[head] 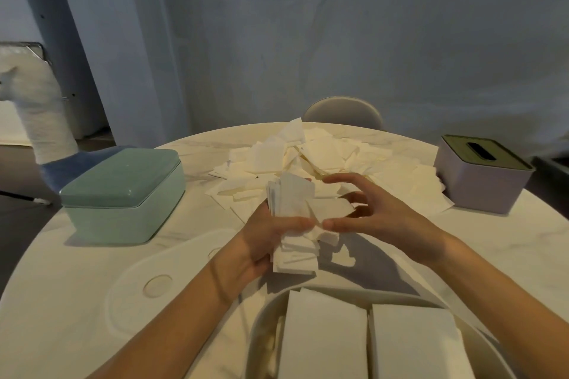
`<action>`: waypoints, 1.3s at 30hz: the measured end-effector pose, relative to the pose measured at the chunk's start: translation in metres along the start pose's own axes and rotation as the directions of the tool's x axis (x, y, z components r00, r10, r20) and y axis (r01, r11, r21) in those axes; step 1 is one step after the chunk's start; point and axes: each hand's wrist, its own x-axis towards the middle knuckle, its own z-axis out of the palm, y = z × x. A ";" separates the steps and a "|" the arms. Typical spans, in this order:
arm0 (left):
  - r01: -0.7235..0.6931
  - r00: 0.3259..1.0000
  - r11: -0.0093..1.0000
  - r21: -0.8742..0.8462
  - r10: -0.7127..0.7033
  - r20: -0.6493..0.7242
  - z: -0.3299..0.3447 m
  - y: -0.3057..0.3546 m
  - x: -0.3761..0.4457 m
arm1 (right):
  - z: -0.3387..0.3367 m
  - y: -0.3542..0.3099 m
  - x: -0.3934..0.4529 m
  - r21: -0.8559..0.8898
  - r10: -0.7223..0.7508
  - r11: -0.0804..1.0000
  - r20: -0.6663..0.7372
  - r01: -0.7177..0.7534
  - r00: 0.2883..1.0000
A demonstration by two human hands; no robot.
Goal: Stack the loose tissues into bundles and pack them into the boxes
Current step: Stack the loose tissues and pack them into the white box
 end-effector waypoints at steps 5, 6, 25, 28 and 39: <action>0.108 0.994 0.991 -0.078 -0.108 0.014 -0.006 0.001 0.001 | -0.011 0.004 0.003 -0.149 -0.154 0.979 -0.075 0.142 0.985; 0.124 0.992 0.988 -0.093 -0.122 0.021 -0.006 0.001 0.001 | -0.012 0.006 0.004 -0.186 -0.193 0.967 -0.087 0.174 0.977; 0.199 0.980 0.973 -0.115 -0.194 0.056 0.015 0.006 -0.005 | -0.002 -0.016 -0.010 0.080 -0.175 0.982 0.019 0.173 0.984; 0.304 0.942 0.929 -0.208 -0.262 0.208 0.017 0.008 -0.004 | 0.005 -0.010 -0.005 -0.151 -0.229 0.965 -0.091 0.214 0.969; 0.121 0.961 0.974 0.192 -0.163 0.223 0.015 0.008 -0.011 | 0.001 0.002 -0.002 -0.163 -0.190 0.967 0.044 0.195 0.981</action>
